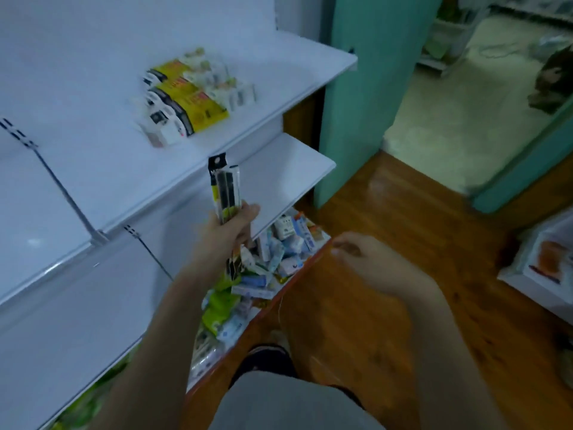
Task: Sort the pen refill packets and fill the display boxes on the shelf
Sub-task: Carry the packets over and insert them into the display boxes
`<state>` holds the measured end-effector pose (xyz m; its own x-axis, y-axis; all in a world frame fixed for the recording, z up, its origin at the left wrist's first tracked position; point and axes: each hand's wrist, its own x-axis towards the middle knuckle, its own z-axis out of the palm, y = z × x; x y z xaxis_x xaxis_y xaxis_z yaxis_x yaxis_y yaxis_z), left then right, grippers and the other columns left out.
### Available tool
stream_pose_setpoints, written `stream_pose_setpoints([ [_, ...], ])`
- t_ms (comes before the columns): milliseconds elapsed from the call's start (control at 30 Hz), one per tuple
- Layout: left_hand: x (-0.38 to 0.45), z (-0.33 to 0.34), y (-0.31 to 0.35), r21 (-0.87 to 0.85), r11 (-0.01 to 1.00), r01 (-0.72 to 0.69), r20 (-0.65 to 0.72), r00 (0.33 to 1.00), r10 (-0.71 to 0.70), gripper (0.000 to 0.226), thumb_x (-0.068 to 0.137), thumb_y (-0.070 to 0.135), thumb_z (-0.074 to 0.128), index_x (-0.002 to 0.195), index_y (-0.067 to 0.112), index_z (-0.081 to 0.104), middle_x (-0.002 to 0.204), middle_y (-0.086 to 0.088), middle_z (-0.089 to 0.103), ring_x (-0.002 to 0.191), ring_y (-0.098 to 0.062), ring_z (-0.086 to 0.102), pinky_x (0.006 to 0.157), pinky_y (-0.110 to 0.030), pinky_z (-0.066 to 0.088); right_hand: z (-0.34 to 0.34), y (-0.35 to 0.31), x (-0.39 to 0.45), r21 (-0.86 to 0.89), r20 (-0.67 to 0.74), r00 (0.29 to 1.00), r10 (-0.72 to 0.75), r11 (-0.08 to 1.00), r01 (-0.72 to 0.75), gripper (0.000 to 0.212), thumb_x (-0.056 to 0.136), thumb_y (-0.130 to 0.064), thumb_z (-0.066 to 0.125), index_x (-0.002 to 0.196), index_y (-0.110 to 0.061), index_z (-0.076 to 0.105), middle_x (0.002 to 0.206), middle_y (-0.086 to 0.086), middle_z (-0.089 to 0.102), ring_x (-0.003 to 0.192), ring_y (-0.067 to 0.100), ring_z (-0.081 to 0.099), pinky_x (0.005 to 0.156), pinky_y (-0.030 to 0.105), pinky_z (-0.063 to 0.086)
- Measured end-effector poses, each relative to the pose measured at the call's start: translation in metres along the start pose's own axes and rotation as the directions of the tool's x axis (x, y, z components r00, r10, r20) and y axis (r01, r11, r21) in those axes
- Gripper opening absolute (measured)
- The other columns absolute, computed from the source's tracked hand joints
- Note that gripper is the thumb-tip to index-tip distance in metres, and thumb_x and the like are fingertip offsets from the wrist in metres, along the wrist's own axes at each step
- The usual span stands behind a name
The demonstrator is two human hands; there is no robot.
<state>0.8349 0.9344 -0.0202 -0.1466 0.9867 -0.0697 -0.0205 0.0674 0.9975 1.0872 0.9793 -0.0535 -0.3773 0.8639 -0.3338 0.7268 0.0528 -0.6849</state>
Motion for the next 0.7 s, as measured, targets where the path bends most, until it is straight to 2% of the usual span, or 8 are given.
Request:
stream_pose_setpoints([
  [67,0.031,-0.010,0.024,-0.139,0.989,-0.045,-0.017,0.999,0.043,0.042,0.094,0.033,0.055,0.057,0.021,0.038,0.055,-0.001,0.024,0.046,-0.016,0.027,0.053,-0.025,0.039,-0.013,-0.028,0.029,0.069,-0.009,0.991,-0.134,0.988,0.135,0.021,0.100,-0.039,0.053,0.117,-0.030,0.062,0.108,-0.006,0.067,0.095,0.011,0.065,0.084,0.037,0.055],
  [133,0.063,-0.021,0.050,-0.251,0.960,-0.122,-0.047,0.992,0.114,0.045,0.098,0.039,0.047,0.059,0.018,0.039,0.056,0.000,0.027,0.049,-0.017,0.028,0.056,-0.026,0.040,-0.026,-0.073,0.068,0.222,-0.067,0.962,-0.266,0.936,0.274,0.015,0.099,-0.040,0.054,0.111,-0.036,0.061,0.108,-0.006,0.066,0.095,0.013,0.065,0.079,0.038,0.057],
  [267,0.125,-0.047,0.099,-0.252,0.902,-0.349,-0.161,0.935,0.316,0.047,0.104,0.041,0.032,0.068,0.013,0.043,0.064,-0.005,0.041,0.061,-0.022,0.039,0.065,-0.033,0.040,-0.036,-0.166,0.133,0.445,0.009,0.862,-0.508,0.774,0.451,0.019,0.094,-0.057,0.050,0.111,-0.051,0.056,0.112,-0.015,0.064,0.103,0.008,0.062,0.086,0.036,0.053],
  [333,0.153,-0.061,0.118,-0.163,0.910,-0.382,-0.217,0.913,0.345,0.048,0.104,0.045,0.031,0.071,0.014,0.046,0.070,-0.008,0.047,0.060,-0.027,0.041,0.059,-0.040,0.039,-0.038,-0.211,0.166,0.494,0.053,0.792,-0.609,0.705,0.509,0.013,0.100,-0.039,0.052,0.109,-0.045,0.059,0.099,-0.010,0.068,0.091,0.015,0.065,0.078,0.041,0.053],
  [433,0.183,-0.082,0.143,0.116,0.940,-0.320,-0.338,0.878,0.340,0.048,0.100,0.054,0.040,0.070,0.020,0.057,0.074,-0.005,0.057,0.061,-0.027,0.050,0.063,-0.041,0.042,-0.042,-0.257,0.209,0.509,0.065,0.716,-0.695,0.641,0.575,0.018,0.103,-0.012,0.049,0.098,-0.026,0.060,0.076,-0.001,0.066,0.066,0.018,0.061,0.062,0.033,0.049],
  [533,0.203,-0.109,0.162,0.272,0.925,-0.266,-0.432,0.825,0.365,0.032,0.100,0.039,0.051,0.089,0.012,0.064,0.073,0.002,0.058,0.062,-0.011,0.057,0.060,-0.024,0.047,-0.052,-0.285,0.250,0.473,0.128,0.682,-0.720,0.648,0.597,0.019,0.103,-0.013,0.048,0.089,-0.020,0.059,0.072,0.001,0.060,0.062,0.016,0.055,0.060,0.032,0.044],
  [600,0.212,-0.130,0.167,0.363,0.897,-0.253,-0.456,0.791,0.407,0.026,0.100,0.029,0.054,0.099,0.006,0.066,0.078,-0.001,0.059,0.065,-0.005,0.055,0.058,-0.016,0.044,-0.061,-0.299,0.277,0.391,0.206,0.636,-0.744,0.658,0.643,0.018,0.103,-0.017,0.049,0.086,-0.018,0.058,0.071,-0.001,0.060,0.061,0.014,0.055,0.062,0.034,0.044],
  [700,0.220,-0.151,0.160,0.344,0.904,-0.254,-0.507,0.760,0.406,0.029,0.101,0.021,0.054,0.098,-0.005,0.066,0.068,-0.009,0.056,0.055,-0.012,0.045,0.049,-0.021,0.036,-0.075,-0.316,0.313,0.315,0.366,0.561,-0.743,0.666,0.677,0.019,0.103,-0.029,0.048,0.096,-0.019,0.063,0.081,0.002,0.068,0.072,0.025,0.064,0.072,0.043,0.052],
])
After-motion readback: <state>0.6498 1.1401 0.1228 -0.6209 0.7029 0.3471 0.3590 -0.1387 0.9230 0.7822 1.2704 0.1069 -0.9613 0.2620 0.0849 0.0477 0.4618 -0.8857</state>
